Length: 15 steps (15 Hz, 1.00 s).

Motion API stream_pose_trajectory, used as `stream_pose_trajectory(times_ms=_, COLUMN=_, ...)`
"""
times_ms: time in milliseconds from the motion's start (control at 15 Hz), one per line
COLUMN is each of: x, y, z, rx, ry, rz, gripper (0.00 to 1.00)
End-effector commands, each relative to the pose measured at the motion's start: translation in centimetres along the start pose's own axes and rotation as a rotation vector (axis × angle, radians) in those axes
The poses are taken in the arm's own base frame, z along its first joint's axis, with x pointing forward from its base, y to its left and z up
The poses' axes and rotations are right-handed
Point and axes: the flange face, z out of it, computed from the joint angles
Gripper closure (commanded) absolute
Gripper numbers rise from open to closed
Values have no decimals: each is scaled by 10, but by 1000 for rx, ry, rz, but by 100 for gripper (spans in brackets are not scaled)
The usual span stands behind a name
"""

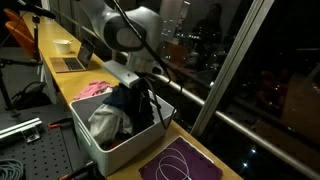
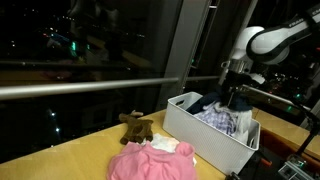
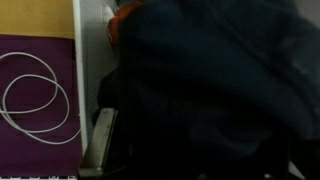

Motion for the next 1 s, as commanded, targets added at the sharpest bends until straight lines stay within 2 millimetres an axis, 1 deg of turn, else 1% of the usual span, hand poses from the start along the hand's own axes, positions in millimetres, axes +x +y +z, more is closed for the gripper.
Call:
stream_pose_trajectory(times_ms=0, x=-20, y=-22, z=-79, rx=-27, ry=35, rz=-21, gripper=95)
stream_pose_trajectory(times_ms=133, x=-20, y=-43, z=-112, rx=-57, ry=40, rz=-46, gripper=95)
stream_pose_trajectory(times_ms=200, x=-18, y=-57, z=-126, rx=-72, ry=41, rz=-60, gripper=95)
stream_pose_trajectory(times_ms=400, x=-13, y=-103, z=-160, rx=-123, ry=35, rz=-105, gripper=95)
stream_pose_trajectory(times_ms=533, x=-6, y=-141, z=-181, rx=-160, ry=29, rz=-138, gripper=95)
stream_pose_trajectory(times_ms=667, x=2, y=-188, z=-202, rx=-202, ry=30, rz=-179, gripper=95)
stream_pose_trajectory(times_ms=733, x=2, y=-209, z=-216, rx=-219, ry=31, rz=-200, gripper=95)
stream_pose_trajectory(times_ms=800, x=4, y=-234, z=-228, rx=-243, ry=37, rz=-223, gripper=95)
stream_pose_trajectory(times_ms=933, x=2, y=-277, z=-258, rx=-282, ry=55, rz=-267, gripper=95)
